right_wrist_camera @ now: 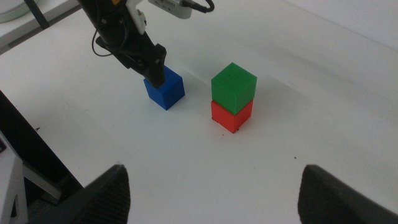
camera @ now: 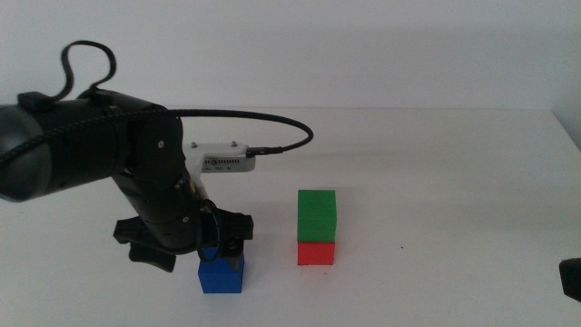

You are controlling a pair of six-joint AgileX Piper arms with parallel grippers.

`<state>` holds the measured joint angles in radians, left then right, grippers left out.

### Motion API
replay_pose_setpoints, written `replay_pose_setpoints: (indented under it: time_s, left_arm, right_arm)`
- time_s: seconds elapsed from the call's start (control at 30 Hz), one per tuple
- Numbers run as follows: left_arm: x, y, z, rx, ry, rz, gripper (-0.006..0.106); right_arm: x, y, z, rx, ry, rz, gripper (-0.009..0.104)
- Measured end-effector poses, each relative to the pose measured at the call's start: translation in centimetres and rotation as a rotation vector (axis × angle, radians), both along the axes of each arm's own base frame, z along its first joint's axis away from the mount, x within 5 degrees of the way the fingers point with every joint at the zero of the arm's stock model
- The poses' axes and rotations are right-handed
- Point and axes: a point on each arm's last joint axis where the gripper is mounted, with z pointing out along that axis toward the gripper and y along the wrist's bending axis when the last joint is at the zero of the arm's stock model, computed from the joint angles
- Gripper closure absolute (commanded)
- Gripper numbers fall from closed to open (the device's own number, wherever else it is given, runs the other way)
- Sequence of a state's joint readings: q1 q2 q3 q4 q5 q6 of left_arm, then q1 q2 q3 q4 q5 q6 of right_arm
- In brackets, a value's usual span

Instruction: Stack red cubes first, then green, then blue cubes in a specific spot.

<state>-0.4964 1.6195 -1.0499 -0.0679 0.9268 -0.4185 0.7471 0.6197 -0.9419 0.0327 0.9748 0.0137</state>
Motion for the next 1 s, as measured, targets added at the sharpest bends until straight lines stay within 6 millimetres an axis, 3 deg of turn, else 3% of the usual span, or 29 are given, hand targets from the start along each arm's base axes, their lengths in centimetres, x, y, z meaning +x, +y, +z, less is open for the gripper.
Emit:
replay_pose_setpoints:
  time_s: [0.3, 0.8, 1.0]
  left_arm:
    - [0.4, -1.0, -0.5, -0.025, -0.044, -0.015, 0.008]
    - [2.0, -1.7, -4.3, 0.014, -0.022, -0.007, 0.009]
    - [2.1, -1.7, -4.3, 0.025, -0.033, -0.017, 0.02]
  right_arm:
    - [0.0, 0.0, 0.0, -0.001, 0.001, 0.0, 0.01]
    - [0.0, 0.0, 0.0, -0.001, 0.001, 0.0, 0.01]
    - [0.0, 0.0, 0.0, -0.001, 0.001, 0.0, 0.01]
